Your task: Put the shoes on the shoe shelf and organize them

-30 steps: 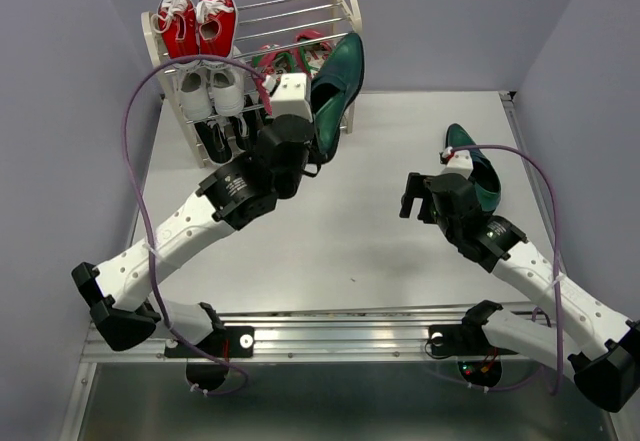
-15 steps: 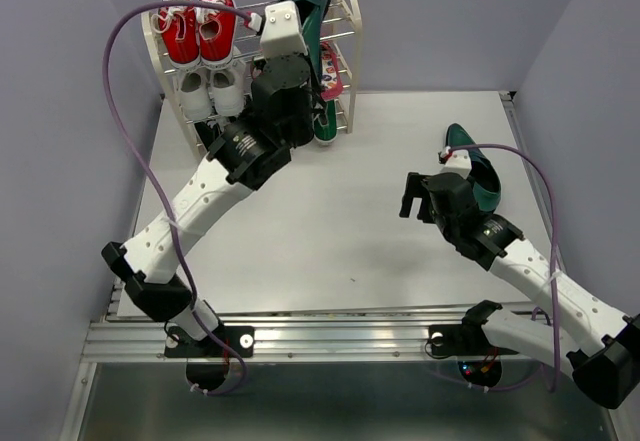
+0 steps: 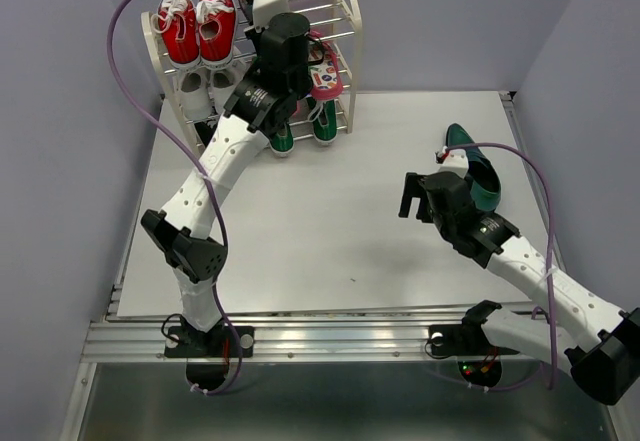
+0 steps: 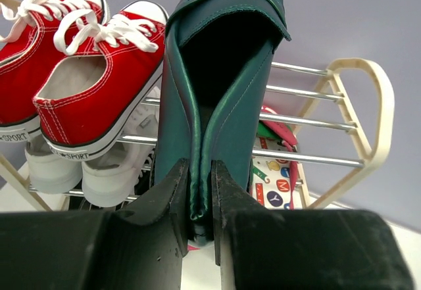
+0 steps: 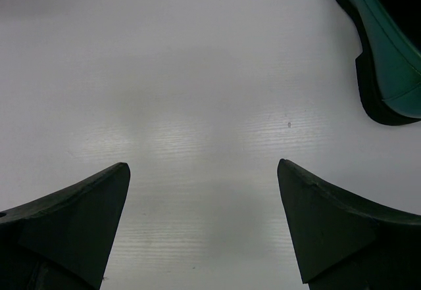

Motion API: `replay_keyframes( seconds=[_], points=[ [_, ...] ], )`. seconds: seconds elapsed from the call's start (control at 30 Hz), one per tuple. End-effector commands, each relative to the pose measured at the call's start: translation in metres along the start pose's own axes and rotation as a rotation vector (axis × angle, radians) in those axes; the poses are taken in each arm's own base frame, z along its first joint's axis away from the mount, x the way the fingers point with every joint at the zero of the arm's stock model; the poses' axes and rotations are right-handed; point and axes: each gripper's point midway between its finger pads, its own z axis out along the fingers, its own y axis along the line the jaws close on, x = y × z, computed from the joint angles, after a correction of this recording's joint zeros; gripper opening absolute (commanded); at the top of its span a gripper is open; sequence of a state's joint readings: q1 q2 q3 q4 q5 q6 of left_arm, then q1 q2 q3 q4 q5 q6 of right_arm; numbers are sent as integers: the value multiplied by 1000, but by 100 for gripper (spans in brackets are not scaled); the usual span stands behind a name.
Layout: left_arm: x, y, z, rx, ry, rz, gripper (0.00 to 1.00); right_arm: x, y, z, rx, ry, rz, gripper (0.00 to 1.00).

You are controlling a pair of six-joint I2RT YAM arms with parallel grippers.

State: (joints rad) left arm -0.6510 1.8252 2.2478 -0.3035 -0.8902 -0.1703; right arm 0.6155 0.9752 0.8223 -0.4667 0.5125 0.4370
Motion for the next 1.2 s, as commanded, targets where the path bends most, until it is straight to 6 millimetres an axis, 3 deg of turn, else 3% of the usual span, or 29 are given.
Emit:
replay_keyframes(
  seconds=[0.0,0.8,1.17],
  points=[
    [-81,15,-12,-12,-160,-262,0,-26,2,-4,11,-63,22,100],
    [-41,7,42,-8,-116,-246,0,-14,1,1,21,-20,3,100],
    [-47,6,45,5,-133,-256,0,-15,0,-1,23,-22,2,100]
  ],
)
